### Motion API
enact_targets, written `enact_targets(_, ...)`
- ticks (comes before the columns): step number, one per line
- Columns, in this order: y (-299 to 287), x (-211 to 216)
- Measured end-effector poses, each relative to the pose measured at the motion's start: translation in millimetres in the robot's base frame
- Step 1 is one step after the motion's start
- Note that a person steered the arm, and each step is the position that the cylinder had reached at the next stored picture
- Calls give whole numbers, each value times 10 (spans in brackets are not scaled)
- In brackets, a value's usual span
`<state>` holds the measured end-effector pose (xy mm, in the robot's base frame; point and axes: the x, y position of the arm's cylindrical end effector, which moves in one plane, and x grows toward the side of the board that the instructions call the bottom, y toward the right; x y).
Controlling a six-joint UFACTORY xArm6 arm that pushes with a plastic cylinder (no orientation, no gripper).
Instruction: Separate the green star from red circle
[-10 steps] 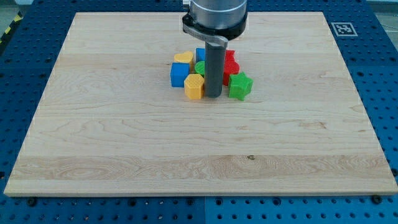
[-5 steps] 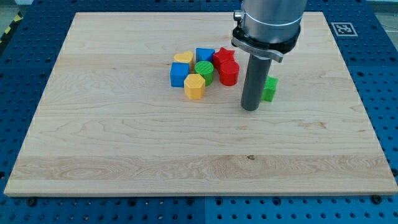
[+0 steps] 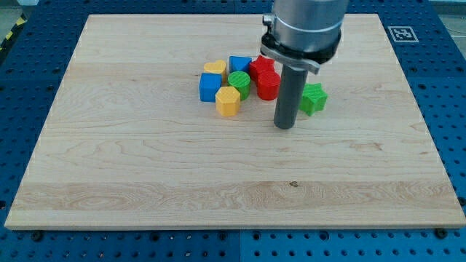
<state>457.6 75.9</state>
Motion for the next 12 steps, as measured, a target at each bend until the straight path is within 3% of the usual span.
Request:
enact_targets(1, 372, -317)
enact_targets(2, 391, -344)
enact_targets(7, 809, -453)
enact_targets(9, 831, -240)
enact_targets(12, 1173, -694)
